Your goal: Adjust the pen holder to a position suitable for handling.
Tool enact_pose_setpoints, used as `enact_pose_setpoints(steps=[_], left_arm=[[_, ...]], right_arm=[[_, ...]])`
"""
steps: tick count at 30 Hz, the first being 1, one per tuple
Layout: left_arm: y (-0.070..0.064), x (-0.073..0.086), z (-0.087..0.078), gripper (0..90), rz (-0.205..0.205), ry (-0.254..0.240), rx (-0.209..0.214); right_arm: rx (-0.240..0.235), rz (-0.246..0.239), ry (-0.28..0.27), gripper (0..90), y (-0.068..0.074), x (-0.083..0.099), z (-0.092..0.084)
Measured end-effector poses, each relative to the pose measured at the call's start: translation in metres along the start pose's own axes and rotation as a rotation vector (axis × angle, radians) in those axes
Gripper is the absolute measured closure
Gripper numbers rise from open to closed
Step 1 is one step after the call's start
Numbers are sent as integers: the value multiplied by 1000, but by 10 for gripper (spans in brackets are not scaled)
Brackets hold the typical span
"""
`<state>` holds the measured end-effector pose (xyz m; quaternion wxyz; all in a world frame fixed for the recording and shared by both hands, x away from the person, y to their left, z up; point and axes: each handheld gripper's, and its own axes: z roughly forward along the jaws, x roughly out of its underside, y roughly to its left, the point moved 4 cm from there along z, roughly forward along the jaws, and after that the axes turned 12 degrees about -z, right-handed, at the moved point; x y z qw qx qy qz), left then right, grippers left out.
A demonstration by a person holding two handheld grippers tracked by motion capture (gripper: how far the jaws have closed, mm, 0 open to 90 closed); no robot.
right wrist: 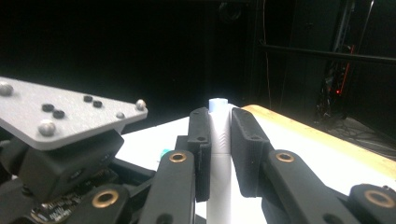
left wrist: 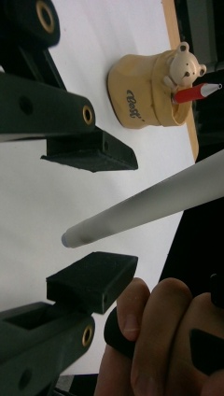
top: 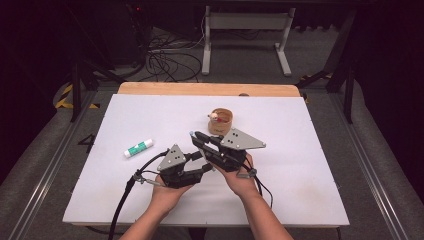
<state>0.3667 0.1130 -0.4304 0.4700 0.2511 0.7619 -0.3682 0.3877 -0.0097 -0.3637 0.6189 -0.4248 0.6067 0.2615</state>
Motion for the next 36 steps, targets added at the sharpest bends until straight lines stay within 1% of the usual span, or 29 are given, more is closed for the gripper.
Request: enact_pose_setpoints(steps=[1, 4, 6, 11, 12, 19, 23, 28, 29, 30, 32, 36], left_arm=[[-1, 0, 1, 527, -8, -3, 3], [-1, 0, 4, 583, -5, -4, 6], [-2, 0, 5, 612, -11, -2, 17], [-3, 1, 7, 704, -16, -7, 24], [-3, 2, 7, 717, -23, -11, 22], [2, -2, 7, 758, -51, -12, 13], [5, -5, 7, 780, -56, -4, 1], [5, -9, 8, 785, -34, 8, -10], [6, -10, 9, 785, -23, 12, -15], [6, -10, 9, 785, -22, 11, -17], [5, -12, 11, 786, -7, 19, -24], [5, -16, 15, 785, 16, 37, -31]], right_arm=[[2, 1, -3, 791, -1, 0, -1], [8, 6, -7, 791, -2, -1, -3], [11, 9, -14, 791, -3, -2, -4], [17, 8, -23, 791, -3, -5, -7], [18, 8, -24, 791, -4, -6, -8], [25, 5, -37, 791, -6, -9, -12], [25, 1, -44, 790, -8, -10, -15], [28, -24, -40, 784, -8, -13, -18], [28, -27, -37, 781, -8, -13, -18], [29, -30, -35, 778, -8, -14, -18], [29, -33, -38, 769, -8, -15, -19], [33, -28, -33, 691, -11, -15, -22]])
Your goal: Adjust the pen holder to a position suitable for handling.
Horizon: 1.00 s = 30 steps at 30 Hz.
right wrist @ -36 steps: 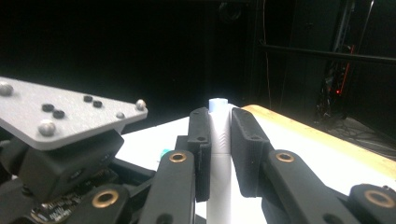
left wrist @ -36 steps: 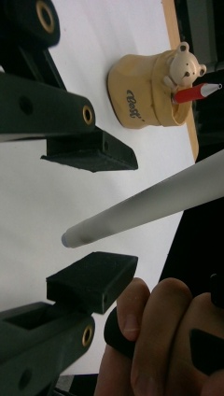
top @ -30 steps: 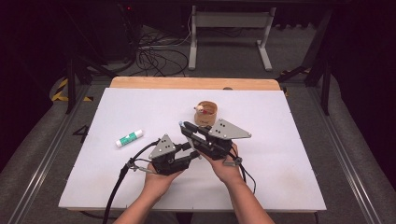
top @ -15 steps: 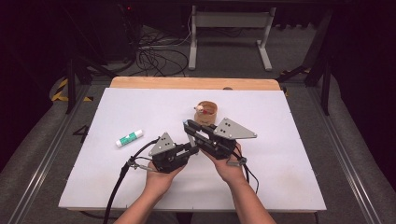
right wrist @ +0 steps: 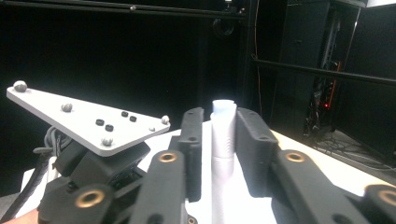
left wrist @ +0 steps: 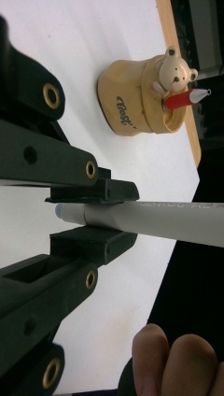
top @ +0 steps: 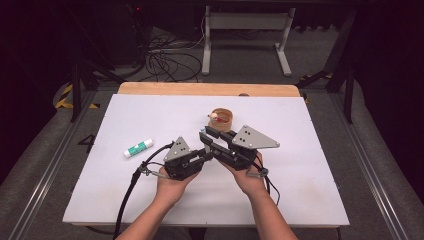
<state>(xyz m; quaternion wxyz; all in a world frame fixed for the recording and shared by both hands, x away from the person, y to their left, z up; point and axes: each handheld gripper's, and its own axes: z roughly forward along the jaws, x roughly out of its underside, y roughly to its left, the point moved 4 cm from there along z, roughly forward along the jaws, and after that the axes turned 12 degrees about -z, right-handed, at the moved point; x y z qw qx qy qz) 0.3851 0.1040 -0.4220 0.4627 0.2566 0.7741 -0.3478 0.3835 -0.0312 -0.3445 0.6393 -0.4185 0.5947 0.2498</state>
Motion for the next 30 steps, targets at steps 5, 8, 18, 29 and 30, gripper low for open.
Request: enact_pose_setpoints(steps=[5, 8, 18, 29, 30], left_arm=[[0, -4, 5, 786, -1, 1, 1], [0, -10, 7, 785, 10, -2, -3], [1, -31, 17, 785, 25, -37, -13], [11, -51, 28, 785, 45, -66, -43], [13, -54, 29, 785, 48, -67, -49]], right_arm=[[12, 18, -15, 625, -7, 0, -9], [19, 25, -21, 590, -12, 0, -16], [99, 31, 6, 520, -38, 11, -46], [122, 32, 57, 422, -53, 21, -65], [122, 33, 56, 414, -54, 22, -66]])
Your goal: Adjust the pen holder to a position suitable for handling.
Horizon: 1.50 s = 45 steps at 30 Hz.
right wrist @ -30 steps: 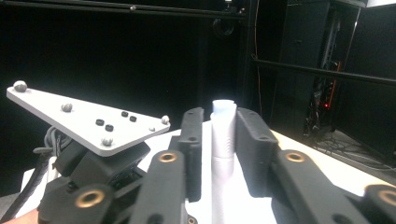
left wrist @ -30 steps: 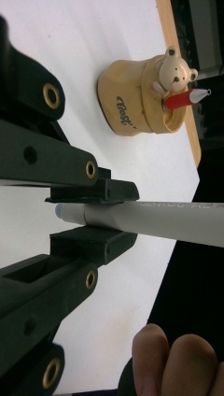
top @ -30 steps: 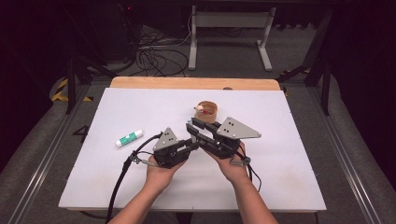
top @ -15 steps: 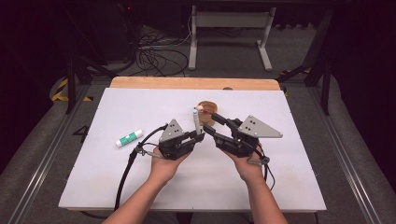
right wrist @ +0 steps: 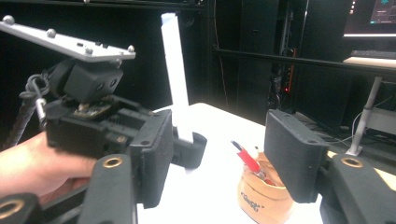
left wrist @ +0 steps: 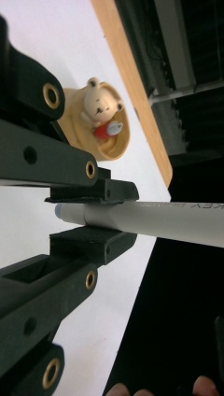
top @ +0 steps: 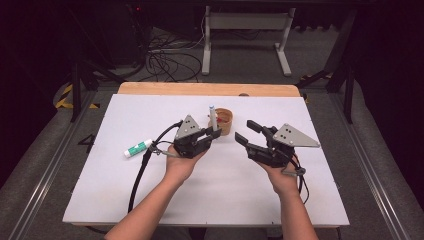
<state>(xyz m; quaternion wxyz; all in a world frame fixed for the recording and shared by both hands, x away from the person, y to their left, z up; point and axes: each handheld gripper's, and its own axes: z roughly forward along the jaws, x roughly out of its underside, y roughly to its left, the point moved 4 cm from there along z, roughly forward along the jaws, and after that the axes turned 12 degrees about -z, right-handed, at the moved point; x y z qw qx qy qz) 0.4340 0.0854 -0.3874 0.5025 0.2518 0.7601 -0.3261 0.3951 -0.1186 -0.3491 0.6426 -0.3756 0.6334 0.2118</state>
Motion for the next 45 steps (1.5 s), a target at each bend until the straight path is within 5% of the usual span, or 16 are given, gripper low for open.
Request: enact_pose_setpoints(steps=[17, 27, 45], left_arm=[[10, -35, 16, 782, 50, -46, -3], [21, -53, 34, 781, 43, -59, -27], [61, -40, 71, 780, -31, -15, -91]], right_arm=[[13, 35, 31, 310, -18, 19, -13], [18, 35, 46, 309, -21, 23, -16], [37, 47, 23, 305, -30, 23, -27]])
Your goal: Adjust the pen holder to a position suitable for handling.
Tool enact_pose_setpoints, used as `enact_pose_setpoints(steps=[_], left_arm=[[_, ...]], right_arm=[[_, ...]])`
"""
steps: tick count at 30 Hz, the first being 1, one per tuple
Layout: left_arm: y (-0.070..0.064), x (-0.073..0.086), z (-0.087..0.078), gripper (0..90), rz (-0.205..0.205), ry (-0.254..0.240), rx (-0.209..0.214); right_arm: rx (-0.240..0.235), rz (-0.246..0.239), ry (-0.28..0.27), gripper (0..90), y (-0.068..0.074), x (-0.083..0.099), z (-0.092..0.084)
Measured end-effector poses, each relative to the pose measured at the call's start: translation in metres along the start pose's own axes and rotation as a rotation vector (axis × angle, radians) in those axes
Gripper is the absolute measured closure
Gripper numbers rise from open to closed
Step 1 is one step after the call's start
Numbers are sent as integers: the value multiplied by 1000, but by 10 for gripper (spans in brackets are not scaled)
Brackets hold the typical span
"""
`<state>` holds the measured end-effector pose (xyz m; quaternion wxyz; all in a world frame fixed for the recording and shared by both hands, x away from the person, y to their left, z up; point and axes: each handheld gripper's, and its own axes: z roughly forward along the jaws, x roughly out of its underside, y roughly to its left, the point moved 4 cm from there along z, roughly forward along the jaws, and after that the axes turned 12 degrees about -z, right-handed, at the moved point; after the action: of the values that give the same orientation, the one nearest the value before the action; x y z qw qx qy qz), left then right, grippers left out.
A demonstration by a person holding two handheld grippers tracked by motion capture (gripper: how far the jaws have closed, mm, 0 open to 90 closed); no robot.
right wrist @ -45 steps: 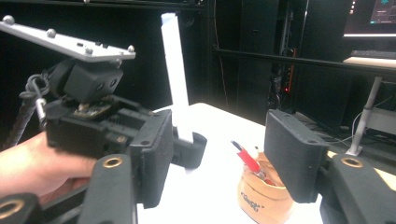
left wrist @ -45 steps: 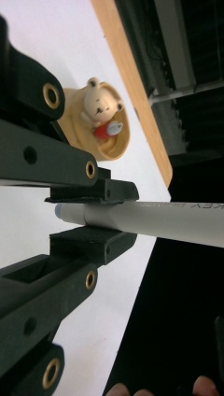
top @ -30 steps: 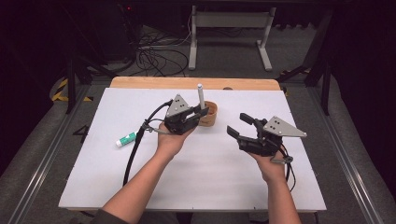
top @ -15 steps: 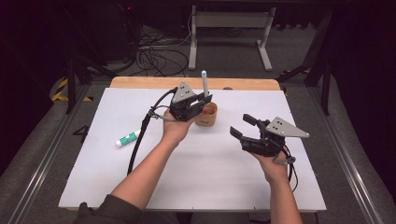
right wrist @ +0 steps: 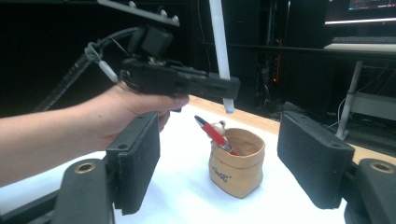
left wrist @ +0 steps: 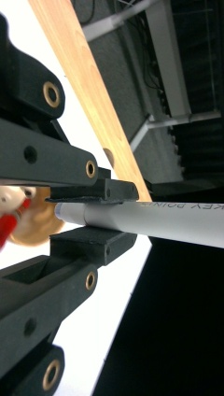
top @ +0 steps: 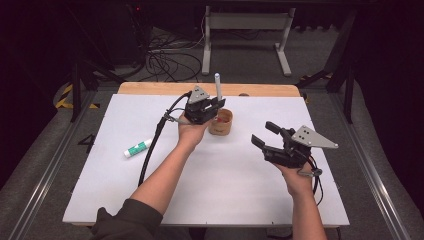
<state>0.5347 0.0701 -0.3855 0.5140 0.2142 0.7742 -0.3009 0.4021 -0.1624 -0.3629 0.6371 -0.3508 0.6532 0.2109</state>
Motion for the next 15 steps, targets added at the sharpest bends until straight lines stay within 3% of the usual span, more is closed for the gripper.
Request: enact_pose_setpoints(steps=[7, 15], left_arm=[[8, 8, 9, 778, -10, 19, -12], [7, 8, 12, 772, -22, -4, 6]], right_arm=[[0, 1, -3, 306, -1, 0, -1], [0, 1, -2, 307, -1, 0, -1]])
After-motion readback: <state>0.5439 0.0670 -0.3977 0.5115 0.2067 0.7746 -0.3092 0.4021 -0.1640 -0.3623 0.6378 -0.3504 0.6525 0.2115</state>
